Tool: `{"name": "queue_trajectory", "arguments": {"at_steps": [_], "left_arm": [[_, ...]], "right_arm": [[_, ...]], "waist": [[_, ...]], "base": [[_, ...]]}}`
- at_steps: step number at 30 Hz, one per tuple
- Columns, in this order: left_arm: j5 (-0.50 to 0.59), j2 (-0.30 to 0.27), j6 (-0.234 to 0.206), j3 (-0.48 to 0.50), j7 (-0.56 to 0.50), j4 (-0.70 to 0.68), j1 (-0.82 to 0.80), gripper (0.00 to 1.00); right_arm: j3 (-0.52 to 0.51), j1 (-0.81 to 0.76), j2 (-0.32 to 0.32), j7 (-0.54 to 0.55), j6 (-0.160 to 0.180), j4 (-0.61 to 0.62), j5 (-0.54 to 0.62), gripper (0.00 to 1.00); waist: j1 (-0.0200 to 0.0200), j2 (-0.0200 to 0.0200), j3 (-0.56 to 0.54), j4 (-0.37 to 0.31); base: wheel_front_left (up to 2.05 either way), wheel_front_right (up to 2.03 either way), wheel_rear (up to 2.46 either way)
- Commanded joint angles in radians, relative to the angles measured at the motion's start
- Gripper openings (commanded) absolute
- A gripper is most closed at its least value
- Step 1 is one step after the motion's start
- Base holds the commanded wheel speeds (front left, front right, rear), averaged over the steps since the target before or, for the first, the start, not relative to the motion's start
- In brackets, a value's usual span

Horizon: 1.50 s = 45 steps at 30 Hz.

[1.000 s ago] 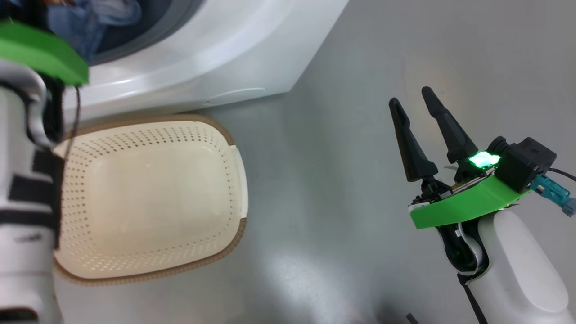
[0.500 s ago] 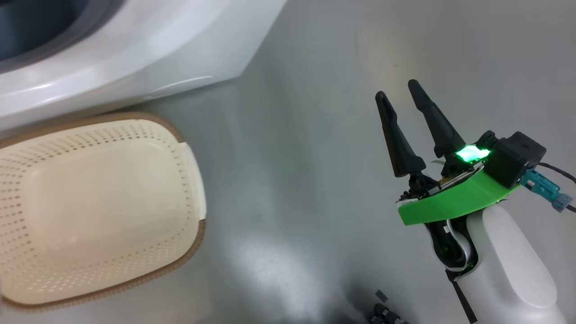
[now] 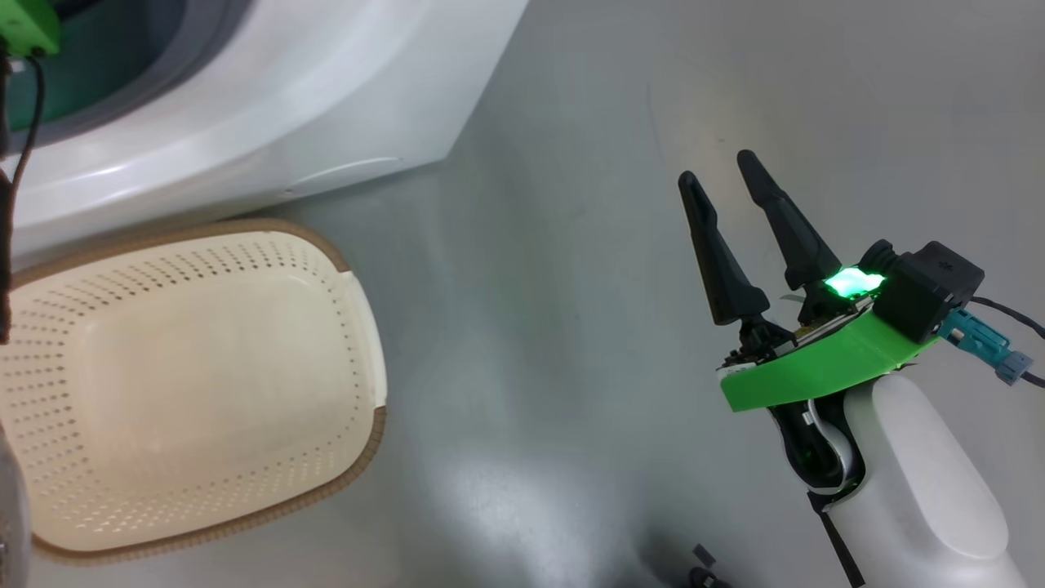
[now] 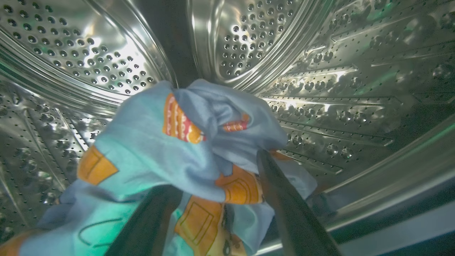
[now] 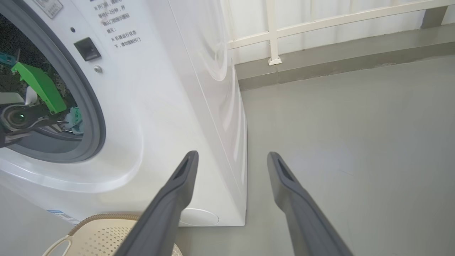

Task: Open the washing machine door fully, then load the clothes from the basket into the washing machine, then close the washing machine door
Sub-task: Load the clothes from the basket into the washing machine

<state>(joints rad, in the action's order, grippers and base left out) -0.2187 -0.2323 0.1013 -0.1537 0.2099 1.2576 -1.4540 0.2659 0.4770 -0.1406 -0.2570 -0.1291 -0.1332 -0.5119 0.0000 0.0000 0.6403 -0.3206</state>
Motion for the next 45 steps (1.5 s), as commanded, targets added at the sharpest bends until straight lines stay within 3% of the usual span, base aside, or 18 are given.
{"name": "queue_trajectory", "arguments": {"at_steps": [1,15,29,38,45], "left_arm": [[-0.009,-0.028,0.000,0.000,0.006,-0.012,0.002,1.00],[-0.039,0.016,0.015,-0.010,0.051,-0.054,0.168,1.00],[-0.060,0.032,0.017,0.035,0.052,-0.386,0.495,1.00],[-0.030,0.041,-0.019,0.065,0.052,-0.645,0.756,1.00],[-0.038,0.060,-0.029,0.091,0.052,-0.755,0.922,1.00]], "right_arm": [[0.015,-0.022,-0.010,-0.005,-0.002,0.016,-0.004,1.00],[0.004,-0.040,-0.021,-0.005,-0.002,0.003,-0.010,1.00],[-0.002,-0.078,-0.036,-0.005,-0.002,-0.017,-0.020,1.00],[0.007,-0.105,-0.051,-0.005,-0.002,-0.037,-0.029,1.00],[0.017,-0.132,-0.058,-0.005,-0.002,-0.053,-0.036,1.00]], "waist": [[0.0000,0.0000,-0.025,0.023],[0.0000,0.0000,-0.112,0.098],[0.0000,0.0000,-0.251,0.163],[0.0000,0.0000,-0.344,0.202],[0.0000,0.0000,-0.417,0.231]], "base": [[0.00,0.00,0.00],[0.00,0.00,0.00],[0.00,0.00,0.00],[0.00,0.00,0.00],[0.00,0.00,0.00]]}}
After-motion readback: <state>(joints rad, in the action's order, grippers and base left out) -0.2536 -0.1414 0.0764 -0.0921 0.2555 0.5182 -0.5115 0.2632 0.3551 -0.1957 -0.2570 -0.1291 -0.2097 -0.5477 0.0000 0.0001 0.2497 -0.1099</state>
